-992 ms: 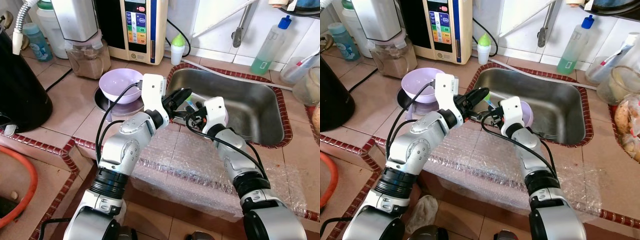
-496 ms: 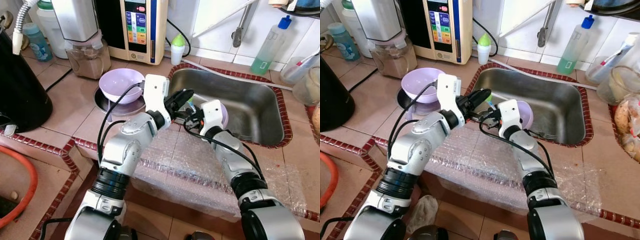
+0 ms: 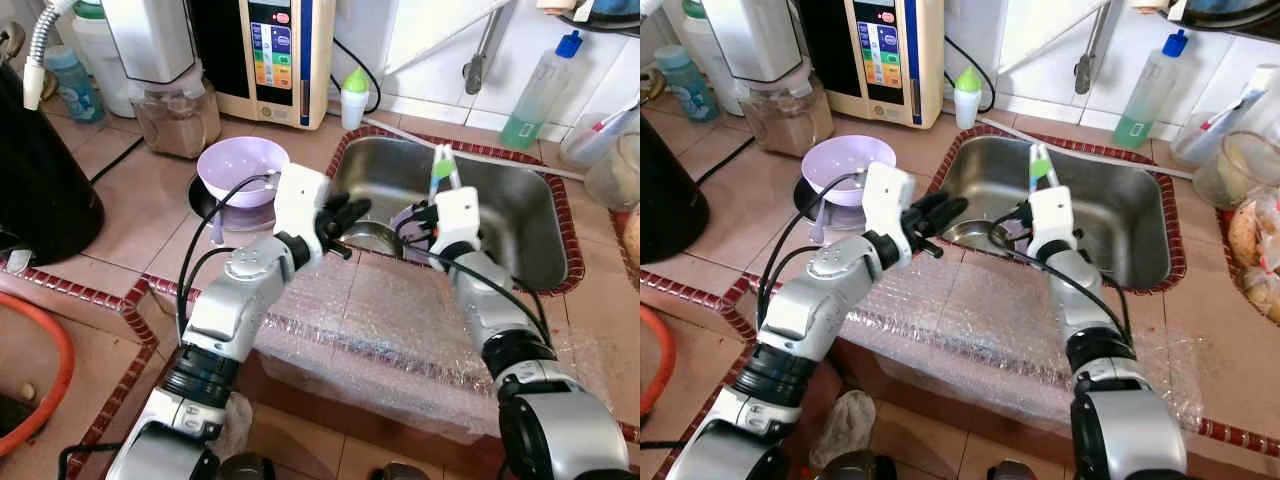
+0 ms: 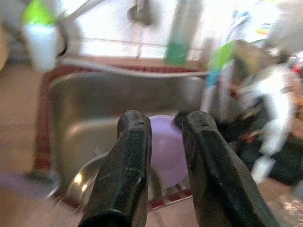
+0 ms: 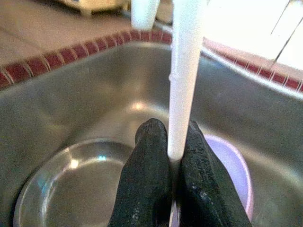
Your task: Kitchen organization
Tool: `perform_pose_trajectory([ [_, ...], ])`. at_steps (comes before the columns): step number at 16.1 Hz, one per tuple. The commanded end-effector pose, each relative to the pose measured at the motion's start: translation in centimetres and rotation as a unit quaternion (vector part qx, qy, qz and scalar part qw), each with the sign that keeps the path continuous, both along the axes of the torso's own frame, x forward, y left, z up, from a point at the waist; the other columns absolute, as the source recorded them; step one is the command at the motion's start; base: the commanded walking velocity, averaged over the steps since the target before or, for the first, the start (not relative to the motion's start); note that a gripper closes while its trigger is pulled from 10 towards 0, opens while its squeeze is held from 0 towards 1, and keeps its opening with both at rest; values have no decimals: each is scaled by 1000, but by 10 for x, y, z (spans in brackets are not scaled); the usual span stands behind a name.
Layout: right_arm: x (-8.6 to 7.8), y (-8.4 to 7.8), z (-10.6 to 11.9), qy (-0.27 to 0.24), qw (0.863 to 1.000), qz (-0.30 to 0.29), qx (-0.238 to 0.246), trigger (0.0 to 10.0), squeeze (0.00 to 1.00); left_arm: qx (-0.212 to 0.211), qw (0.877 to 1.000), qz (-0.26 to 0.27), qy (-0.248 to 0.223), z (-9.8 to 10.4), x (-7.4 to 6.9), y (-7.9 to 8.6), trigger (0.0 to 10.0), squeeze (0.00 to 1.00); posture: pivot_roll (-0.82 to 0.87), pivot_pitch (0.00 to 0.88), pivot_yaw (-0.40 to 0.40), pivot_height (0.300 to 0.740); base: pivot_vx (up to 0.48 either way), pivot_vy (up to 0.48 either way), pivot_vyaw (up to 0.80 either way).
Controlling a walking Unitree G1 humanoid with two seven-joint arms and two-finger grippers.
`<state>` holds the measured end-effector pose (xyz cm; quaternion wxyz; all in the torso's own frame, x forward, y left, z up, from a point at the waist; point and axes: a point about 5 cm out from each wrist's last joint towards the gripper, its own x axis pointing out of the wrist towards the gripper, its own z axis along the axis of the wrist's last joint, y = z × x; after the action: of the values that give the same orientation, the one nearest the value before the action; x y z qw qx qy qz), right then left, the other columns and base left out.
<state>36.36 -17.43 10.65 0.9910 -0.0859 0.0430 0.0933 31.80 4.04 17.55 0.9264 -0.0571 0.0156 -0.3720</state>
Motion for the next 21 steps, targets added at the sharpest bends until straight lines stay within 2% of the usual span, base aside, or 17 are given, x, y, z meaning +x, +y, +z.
perform_pose_trajectory([
  [1, 4, -3, 4, 2, 1000, -9, -6, 0, 0, 8, 1000, -4, -25, 5, -3, 3, 10000, 1000, -54, 0, 13, 740, 0, 0, 0],
  [2, 5, -5, 2, 11, 1000, -13, -3, 0, 0, 15, 999, -1, -32, 5, -4, 6, 10000, 1000, -48, 0, 12, 740, 0, 0, 0],
  [3, 5, -7, 0, 22, 1000, -20, 10, 1216, 965, 23, 999, 1, -42, 4, -6, 10, 10000, 1000, -48, 0, 12, 740, 0, 0, 0],
  [4, 5, -10, -2, 35, 999, -27, 22, 9059, 1000, 31, 998, 1, -49, 3, -8, 15, 10000, 1000, -41, 2, 9, 740, 0, 0, 0],
  [5, 5, -11, -5, 47, 998, -32, 28, 10000, 1000, 40, 998, 2, -51, 0, -10, 19, 10000, 1000, -38, 3, 8, 740, 0, 0, 0],
  [7, 5, -12, -8, 59, 997, -40, 37, 10000, 1000, 69, 996, 5, -62, -7, -14, 26, 10000, 1000, -33, 3, 7, 740, 0, 0, 0],
  [10, 3, -11, -12, 67, 996, -44, 49, 10000, 1000, 71, 995, 26, -72, -7, -14, 36, 10000, 1000, -31, 1, 6, 740, 0, 0, 0],
  [15, -1, -15, -21, 87, 992, -58, 70, 10000, 1000, 68, 993, 39, -83, -1, -12, 42, 10000, 1000, -29, 8, 7, 740, 0, 0, 0],
  [16, -2, -15, -24, 103, 992, -49, 49, 10000, 1000, 69, 993, 40, -83, -1, -11, 43, 10000, 1000, -29, 8, 7, 740, 0, 0, 0],
  [17, -4, -3, -27, 112, 993, 24, -28, 10000, 1000, 70, 993, 41, -84, -1, -11, 43, 10000, 1000, -30, 9, 11, 740, 0, 0, 0],
  [18, 1, 1, -15, 76, 996, 18, 50, 10000, 1000, 70, 993, 42, -84, -1, -12, 43, 10000, 1000, -34, 9, 12, 740, 0, 0, 0],
  [19, 7, 0, -2, 46, 988, -2, 151, 10000, 1000, 71, 993, 42, -85, -1, -12, 42, 10000, 1000, -34, 8, 10, 740, 0, 0, 0],
  [21, 7, 4, -4, 62, 990, 23, 126, 10000, 1000, 72, 993, 43, -86, -2, -12, 40, 10000, 1000, -38, 5, 8, 740, 0, 0, 0],
])
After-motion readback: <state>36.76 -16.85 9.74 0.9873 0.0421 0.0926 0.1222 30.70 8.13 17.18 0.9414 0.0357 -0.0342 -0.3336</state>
